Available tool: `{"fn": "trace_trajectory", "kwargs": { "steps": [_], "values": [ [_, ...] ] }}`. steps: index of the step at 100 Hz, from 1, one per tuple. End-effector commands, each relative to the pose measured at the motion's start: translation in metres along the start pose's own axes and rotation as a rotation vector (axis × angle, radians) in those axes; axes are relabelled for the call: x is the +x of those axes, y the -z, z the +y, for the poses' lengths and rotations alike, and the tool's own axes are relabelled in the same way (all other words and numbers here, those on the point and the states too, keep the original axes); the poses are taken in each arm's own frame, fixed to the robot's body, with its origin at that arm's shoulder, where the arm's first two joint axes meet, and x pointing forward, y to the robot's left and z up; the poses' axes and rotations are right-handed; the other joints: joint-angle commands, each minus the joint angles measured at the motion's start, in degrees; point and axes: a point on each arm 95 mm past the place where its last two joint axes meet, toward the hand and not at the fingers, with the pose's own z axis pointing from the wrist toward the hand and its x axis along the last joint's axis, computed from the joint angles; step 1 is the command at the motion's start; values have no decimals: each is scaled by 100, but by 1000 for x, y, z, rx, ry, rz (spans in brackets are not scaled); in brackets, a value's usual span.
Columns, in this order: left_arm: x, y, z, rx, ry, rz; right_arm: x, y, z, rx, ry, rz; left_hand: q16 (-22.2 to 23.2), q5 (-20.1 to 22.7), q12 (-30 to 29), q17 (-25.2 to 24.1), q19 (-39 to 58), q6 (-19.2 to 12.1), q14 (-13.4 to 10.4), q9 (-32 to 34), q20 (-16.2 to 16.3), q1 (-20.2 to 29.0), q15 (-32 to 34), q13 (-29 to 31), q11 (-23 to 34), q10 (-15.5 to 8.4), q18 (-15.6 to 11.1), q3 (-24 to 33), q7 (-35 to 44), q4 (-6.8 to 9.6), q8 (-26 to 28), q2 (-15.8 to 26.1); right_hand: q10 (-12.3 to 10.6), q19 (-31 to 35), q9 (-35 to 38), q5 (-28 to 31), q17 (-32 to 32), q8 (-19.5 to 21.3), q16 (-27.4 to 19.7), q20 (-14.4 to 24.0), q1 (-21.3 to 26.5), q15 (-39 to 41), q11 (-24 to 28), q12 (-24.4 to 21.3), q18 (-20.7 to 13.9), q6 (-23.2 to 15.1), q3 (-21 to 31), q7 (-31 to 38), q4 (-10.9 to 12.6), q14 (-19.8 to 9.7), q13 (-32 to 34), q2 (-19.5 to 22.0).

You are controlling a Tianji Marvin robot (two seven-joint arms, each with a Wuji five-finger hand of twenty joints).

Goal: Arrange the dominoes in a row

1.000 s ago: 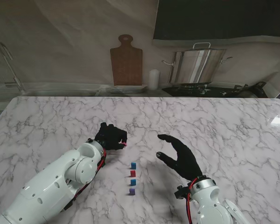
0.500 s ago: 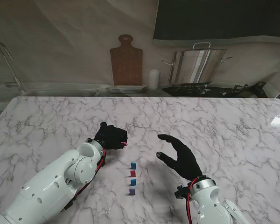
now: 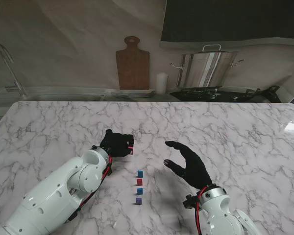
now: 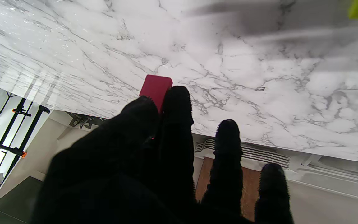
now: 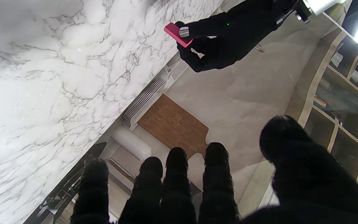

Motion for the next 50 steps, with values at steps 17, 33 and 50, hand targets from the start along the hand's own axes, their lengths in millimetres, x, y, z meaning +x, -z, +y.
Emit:
{"fn": "trace_trajectory", "kwargs": {
  "steps": [17, 33, 50],
  "values": [
    [7, -1, 4, -2, 30, 3, -1, 1, -2, 6, 1, -4, -35, -134, -177, -66, 104, 135, 86, -9, -108, 174, -70, -54, 122, 32, 103, 266, 396, 180, 297, 101, -15, 47, -47, -101, -20, 74, -35, 70, 167, 1, 86, 39, -46, -56, 92, 80, 125, -72, 80, 77],
    [10, -2, 7, -5, 47, 1, -1, 1, -2, 6, 2, -4, 278, 217, 1005, -125, -494, -65, 183, -402, 47, 659, 104, -635, 84, 104, 125, -761, 62, 160, -63, 226, -17, 46, -44, -97, -22, 74, -34, 70, 166, 3, 87, 40, -44, -54, 93, 80, 125, -73, 83, 73],
    [14, -5, 11, -16, 47, 3, -1, 1, -3, 7, 3, -4, 496, 237, 1571, -121, -596, 212, 143, -617, 180, 683, 380, -774, 647, 248, 114, -897, 84, 166, -136, 281, -11, 46, -47, -96, -22, 75, -35, 71, 161, 1, 87, 40, -39, -52, 92, 81, 124, -76, 79, 70]
  ]
}}
